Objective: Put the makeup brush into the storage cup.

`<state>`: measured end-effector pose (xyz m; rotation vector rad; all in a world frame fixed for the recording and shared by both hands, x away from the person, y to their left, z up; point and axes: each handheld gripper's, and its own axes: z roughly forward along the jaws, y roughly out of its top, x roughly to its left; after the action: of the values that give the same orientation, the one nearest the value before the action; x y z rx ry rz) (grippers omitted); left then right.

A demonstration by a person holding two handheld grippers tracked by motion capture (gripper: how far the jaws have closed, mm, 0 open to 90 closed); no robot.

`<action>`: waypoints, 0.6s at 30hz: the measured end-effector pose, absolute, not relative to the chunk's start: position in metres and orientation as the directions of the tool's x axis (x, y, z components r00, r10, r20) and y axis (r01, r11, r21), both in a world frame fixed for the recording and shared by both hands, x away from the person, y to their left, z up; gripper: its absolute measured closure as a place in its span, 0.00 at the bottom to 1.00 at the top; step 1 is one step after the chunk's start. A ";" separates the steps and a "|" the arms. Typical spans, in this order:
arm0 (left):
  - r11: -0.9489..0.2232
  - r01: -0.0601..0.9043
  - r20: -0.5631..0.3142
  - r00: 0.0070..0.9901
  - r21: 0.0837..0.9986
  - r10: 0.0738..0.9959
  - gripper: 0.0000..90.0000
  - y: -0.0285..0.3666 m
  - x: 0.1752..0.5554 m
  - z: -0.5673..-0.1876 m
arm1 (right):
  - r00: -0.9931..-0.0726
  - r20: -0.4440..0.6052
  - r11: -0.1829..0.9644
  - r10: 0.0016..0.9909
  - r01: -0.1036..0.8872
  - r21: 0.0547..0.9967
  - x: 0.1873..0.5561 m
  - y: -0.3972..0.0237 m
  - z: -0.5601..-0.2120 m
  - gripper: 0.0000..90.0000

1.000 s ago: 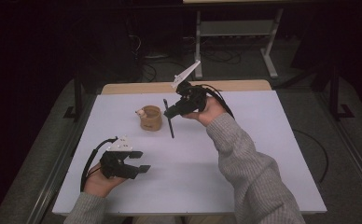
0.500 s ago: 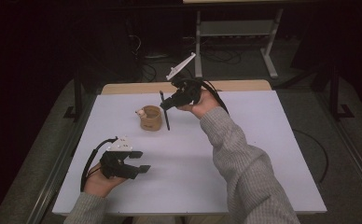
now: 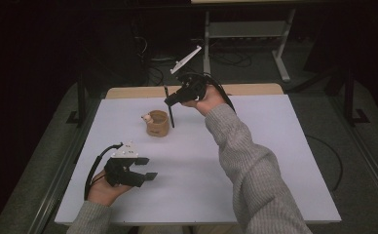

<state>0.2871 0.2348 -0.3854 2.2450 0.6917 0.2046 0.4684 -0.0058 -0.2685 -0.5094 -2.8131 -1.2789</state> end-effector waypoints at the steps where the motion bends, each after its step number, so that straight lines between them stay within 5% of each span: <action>1: -0.557 0.419 -0.070 0.839 0.717 0.540 0.42 0.235 0.287 -0.386 | -0.946 0.139 0.618 0.292 0.298 0.728 0.470 -0.005 -0.268 0.92; 18: -0.558 0.416 -0.061 0.836 0.718 0.545 0.39 0.239 0.288 -0.385 | -0.940 0.117 0.623 0.320 0.301 0.722 0.485 0.011 -0.260 0.92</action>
<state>0.2880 0.2393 -0.3845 2.2415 0.6975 0.2148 0.4853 0.0110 -0.2596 -0.5453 -2.8502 -1.2618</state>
